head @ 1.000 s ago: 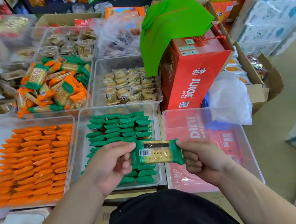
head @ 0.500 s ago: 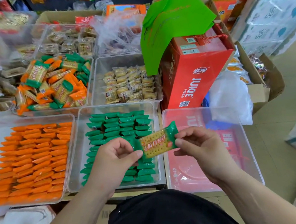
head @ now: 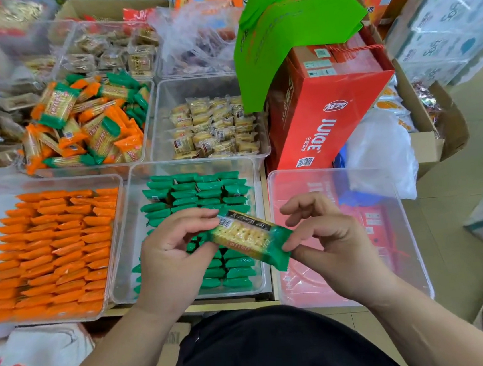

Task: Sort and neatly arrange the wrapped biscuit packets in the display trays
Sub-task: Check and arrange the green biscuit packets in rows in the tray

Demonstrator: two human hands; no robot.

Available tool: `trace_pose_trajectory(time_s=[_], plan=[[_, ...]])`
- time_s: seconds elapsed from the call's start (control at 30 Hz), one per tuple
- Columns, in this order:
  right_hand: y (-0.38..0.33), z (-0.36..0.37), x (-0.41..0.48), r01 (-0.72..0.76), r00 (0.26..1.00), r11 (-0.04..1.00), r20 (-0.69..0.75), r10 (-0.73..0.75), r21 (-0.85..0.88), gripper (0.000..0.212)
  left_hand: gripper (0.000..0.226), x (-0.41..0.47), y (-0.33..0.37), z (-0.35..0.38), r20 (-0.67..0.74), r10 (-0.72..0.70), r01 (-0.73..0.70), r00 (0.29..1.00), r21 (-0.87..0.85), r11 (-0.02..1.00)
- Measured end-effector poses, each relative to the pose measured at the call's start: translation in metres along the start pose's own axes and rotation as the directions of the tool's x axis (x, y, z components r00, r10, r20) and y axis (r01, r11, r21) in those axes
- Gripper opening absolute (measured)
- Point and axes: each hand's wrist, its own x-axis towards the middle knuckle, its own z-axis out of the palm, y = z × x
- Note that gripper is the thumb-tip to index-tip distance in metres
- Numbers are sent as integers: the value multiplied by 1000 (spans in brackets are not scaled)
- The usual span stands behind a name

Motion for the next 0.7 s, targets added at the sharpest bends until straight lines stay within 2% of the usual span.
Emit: trace_pose_trajectory(time_s=[0.1,0.17,0.27,0.37,0.47,0.57,0.63,0.7], plan=[[4,5,2,-31,999,996,-36,35,81,20,45,4,-5,-3,32,32,-32,999,8,999],[4,8,6,-80,995,992,-59,86,94,19,40,4,-5,-7,76,-86,88,993,-19,996],[6,7,12,-330,942,941,-35,333,78,10,31,4,2,-9,159,-269,284,950,-76,956],[14,11,13,-496,868,862,91,489,104,13,26,5,1,-7,224,-321,347,920,-85,934],[25,22,10,-516,857,838,116,503,178,14,22,8,-24,-6,319,-366,385,874,4,923],[38,27,8,-512,859,859,6,512,32,12,23,11,-67,-7,409,-362,292,838,224,930],[46,27,6,-508,861,861,-57,506,-32,13,22,13,-96,-4,528,-308,62,792,432,900],[50,25,3,-503,864,862,-82,498,-66,12,18,15,-114,5,662,-276,-194,697,545,816]])
